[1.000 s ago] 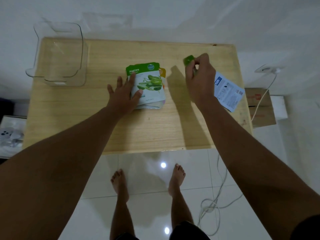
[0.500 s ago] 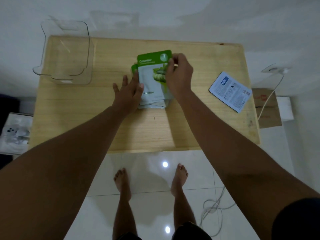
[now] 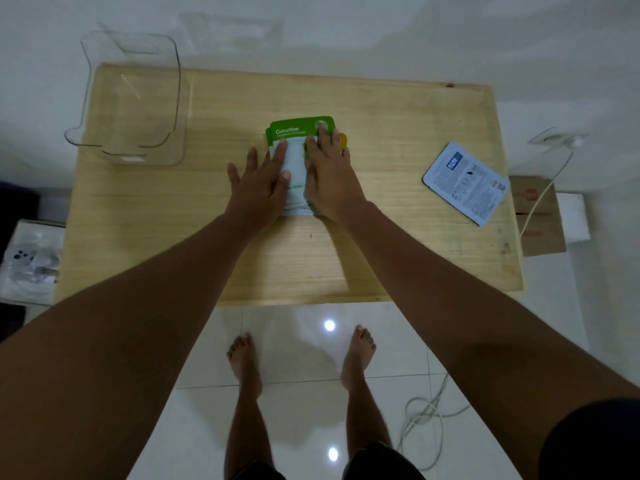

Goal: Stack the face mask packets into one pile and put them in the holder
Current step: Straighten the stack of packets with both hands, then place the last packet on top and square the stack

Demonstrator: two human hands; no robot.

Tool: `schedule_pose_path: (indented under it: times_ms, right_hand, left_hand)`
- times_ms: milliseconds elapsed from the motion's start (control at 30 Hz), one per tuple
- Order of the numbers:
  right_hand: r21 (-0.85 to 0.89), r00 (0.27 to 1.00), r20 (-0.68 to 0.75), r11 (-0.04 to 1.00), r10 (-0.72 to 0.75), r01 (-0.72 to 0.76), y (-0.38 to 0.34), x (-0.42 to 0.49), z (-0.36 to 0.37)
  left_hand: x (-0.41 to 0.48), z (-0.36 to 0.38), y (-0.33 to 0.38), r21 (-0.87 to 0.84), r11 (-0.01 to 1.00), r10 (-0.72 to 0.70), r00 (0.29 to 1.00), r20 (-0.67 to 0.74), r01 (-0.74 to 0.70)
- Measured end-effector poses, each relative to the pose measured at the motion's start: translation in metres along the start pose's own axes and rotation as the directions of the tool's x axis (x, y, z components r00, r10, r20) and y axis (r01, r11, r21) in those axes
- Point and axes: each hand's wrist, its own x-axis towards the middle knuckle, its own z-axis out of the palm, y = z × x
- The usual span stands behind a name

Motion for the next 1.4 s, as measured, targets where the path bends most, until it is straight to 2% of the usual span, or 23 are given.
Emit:
schedule_pose_path:
  times_ms: [100,200,267,300,367,400,533,600,700,800,933,1067,1200,1300,1400]
  right_hand:
    - [0.083,0.997,-0.062,0.996,0.039,-0.033,0.019,-0.008,-0.018]
    - [-0.062,0.975,-0.116,0.978,0.190,-0.198,0.065,-0.019,-0.044]
    - [-0.246,0.914,-0.151,0.882,0.376,-0.403,0.101,-0.031,-0.058]
    - [-0.277,0.858,-0.149,0.812,0.492,-0.514,0.116,-0.038,-0.064]
    - [-0.214,0.745,-0.102,0.717,0.659,-0.663,0.132,-0.050,-0.067]
    - [-0.196,0.731,-0.093,0.707,0.676,-0.680,0.135,-0.054,-0.065]
    - [-0.341,0.829,-0.138,0.760,0.542,-0.553,0.126,-0.056,-0.055]
    - [-0.353,0.860,-0.158,0.786,0.484,-0.508,0.119,-0.054,-0.053]
    - [-0.324,0.890,-0.292,0.839,0.351,-0.437,0.115,-0.060,-0.049]
    - [-0.276,0.883,-0.302,0.854,0.358,-0.441,0.118,-0.062,-0.050]
    - [-0.066,0.845,-0.335,0.885,0.417,-0.462,0.114,-0.057,-0.068]
    - [0.071,0.816,-0.497,0.951,0.295,-0.300,0.079,-0.047,-0.100]
    - [0.236,0.726,-0.638,0.962,0.258,-0.136,0.042,-0.027,-0.128]
    - [0.343,0.701,-0.655,0.937,0.283,-0.059,0.024,-0.008,-0.128]
    - [0.383,0.744,-0.593,0.921,0.308,-0.076,0.011,0.010,-0.108]
  left_hand:
    - [0.001,0.000,0.000,0.001,1.000,-0.001,1.000,-0.002,0.001]
    - [0.001,-0.001,-0.001,-0.005,1.000,-0.003,1.000,0.012,0.003]
    - [0.002,-0.001,0.000,-0.001,1.000,-0.006,1.000,0.011,0.006]
    - [0.002,-0.002,0.000,0.009,1.000,-0.008,1.000,0.010,0.008]
    - [0.002,-0.001,0.001,0.035,0.999,-0.010,1.000,0.004,0.010]
    - [0.001,-0.001,0.002,0.042,0.999,-0.010,1.000,-0.002,0.010]
    - [0.001,0.001,0.004,0.036,0.999,-0.020,1.000,-0.024,0.021]
    - [0.001,0.002,0.003,0.032,0.999,-0.025,0.999,-0.027,0.026]
    - [0.001,0.003,0.002,0.012,1.000,-0.024,0.999,-0.035,0.024]
    - [0.002,0.005,0.001,0.007,1.000,-0.028,0.999,-0.040,0.028]
    - [0.003,0.004,0.001,0.010,1.000,-0.027,0.999,-0.026,0.028]
    - [0.003,0.001,0.001,0.013,0.999,-0.030,1.000,-0.001,0.030]
    - [0.002,0.000,0.001,-0.005,0.999,-0.034,0.999,0.009,0.034]
    - [0.002,0.000,-0.001,-0.013,0.999,-0.032,0.999,0.021,0.032]
    - [0.002,-0.001,-0.003,-0.039,0.999,-0.016,0.999,0.033,0.017]
